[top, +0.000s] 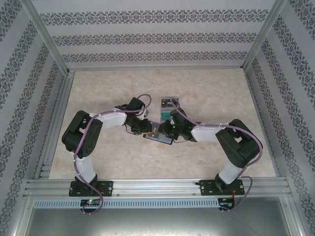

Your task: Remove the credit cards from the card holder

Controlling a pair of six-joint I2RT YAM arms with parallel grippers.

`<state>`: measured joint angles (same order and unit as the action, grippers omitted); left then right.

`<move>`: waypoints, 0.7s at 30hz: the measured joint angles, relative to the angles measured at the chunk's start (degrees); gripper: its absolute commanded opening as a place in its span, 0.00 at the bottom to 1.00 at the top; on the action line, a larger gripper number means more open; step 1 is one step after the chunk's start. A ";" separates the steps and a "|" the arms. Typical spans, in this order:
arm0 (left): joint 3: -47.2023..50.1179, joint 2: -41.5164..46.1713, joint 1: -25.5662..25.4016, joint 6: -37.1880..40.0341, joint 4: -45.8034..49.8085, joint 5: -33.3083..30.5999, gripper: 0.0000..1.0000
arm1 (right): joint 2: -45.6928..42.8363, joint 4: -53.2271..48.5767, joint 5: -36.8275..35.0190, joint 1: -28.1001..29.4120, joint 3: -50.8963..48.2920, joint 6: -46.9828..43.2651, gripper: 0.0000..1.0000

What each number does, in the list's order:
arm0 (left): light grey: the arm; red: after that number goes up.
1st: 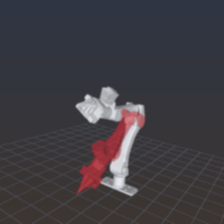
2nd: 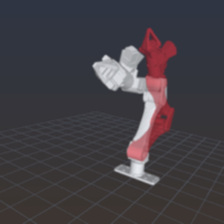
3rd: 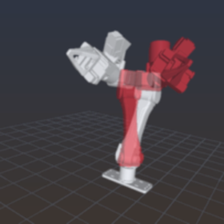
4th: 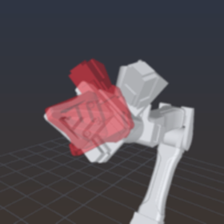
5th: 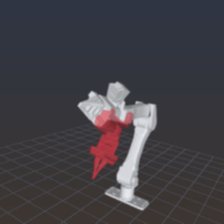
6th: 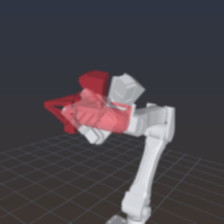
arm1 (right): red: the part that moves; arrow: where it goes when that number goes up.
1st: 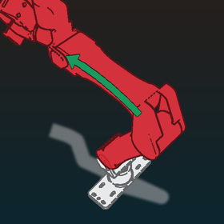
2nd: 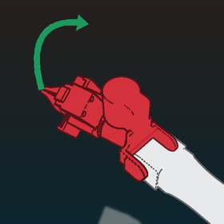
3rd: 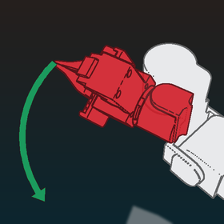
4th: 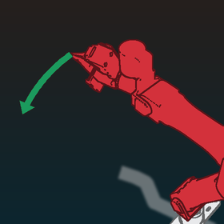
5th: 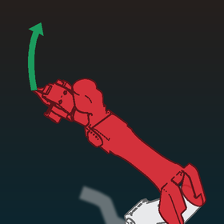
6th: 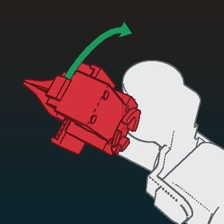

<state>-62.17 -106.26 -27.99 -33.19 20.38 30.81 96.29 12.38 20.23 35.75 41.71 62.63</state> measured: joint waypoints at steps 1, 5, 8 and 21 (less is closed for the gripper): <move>0.00 0.00 0.00 0.00 0.00 0.00 0.22 | 0.11 -0.17 0.00 0.00 0.17 0.02 0.18; 0.00 0.00 0.00 0.00 0.17 0.00 0.21 | 0.79 -0.33 0.00 0.00 0.50 0.02 0.18; 0.00 0.00 0.00 0.00 0.35 -0.02 0.19 | 1.01 -1.09 -0.24 -0.02 0.39 0.02 0.18; -0.85 -0.76 0.00 0.00 1.51 -0.02 0.17 | 2.45 0.31 0.87 -0.39 -0.46 0.02 0.16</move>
<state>-63.02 -107.02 -27.99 -33.19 21.89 30.79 98.74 12.69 21.10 35.35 41.25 62.65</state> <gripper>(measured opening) 0.177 0.161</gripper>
